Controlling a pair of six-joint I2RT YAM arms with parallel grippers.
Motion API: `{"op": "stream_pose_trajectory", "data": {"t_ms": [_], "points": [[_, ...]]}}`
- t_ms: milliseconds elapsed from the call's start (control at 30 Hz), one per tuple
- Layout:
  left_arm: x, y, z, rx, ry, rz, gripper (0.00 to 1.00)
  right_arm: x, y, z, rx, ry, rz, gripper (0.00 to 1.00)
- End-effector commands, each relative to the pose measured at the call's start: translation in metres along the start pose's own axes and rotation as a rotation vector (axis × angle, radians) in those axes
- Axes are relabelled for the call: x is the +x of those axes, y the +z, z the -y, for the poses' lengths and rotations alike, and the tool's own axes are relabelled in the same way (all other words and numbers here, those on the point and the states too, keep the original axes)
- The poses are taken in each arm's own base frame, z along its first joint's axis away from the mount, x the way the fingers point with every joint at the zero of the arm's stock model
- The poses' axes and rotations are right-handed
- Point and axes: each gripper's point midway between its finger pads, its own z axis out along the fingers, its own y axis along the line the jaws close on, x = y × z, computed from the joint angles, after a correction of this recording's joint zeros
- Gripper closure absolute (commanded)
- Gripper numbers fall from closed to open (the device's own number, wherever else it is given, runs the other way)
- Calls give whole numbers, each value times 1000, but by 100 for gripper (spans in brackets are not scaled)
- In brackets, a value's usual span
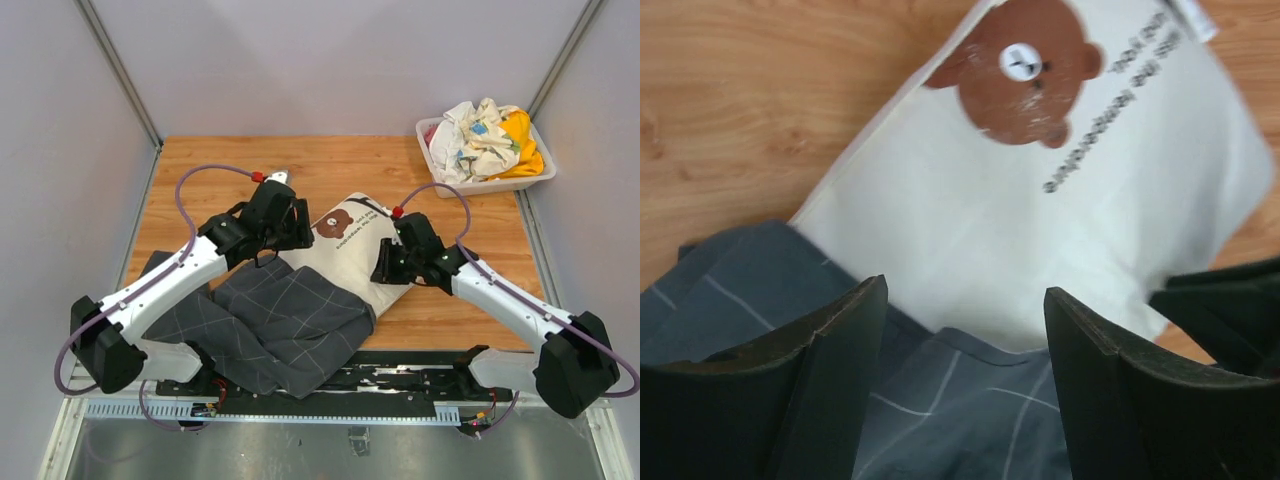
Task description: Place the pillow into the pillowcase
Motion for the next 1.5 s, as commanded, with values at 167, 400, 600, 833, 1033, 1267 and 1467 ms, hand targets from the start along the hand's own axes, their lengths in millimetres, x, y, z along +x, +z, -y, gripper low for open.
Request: {"op": "stream_pose_trajectory", "data": {"t_ms": [167, 400, 600, 833, 1033, 1267, 1467], "points": [[43, 52, -52, -151, -59, -193, 31, -1, -27, 24, 119, -115, 20, 61], [64, 67, -58, -178, -20, -288, 29, -4, -30, 23, 121, -121, 31, 60], [84, 74, -73, -226, -5, -338, 46, -10, -30, 22, 123, -143, 44, 60], [78, 69, -77, -256, -15, -310, 100, -28, -30, 12, 115, -173, 63, 59], [32, 54, -62, -241, -21, -196, 100, -46, -23, -1, 95, -190, 65, 59], [15, 44, -40, -157, -31, -178, 99, -53, -18, -8, 85, -197, 58, 59], [44, 38, -25, -57, -65, -299, 46, -48, -15, -4, 98, -193, 36, 58]]}}
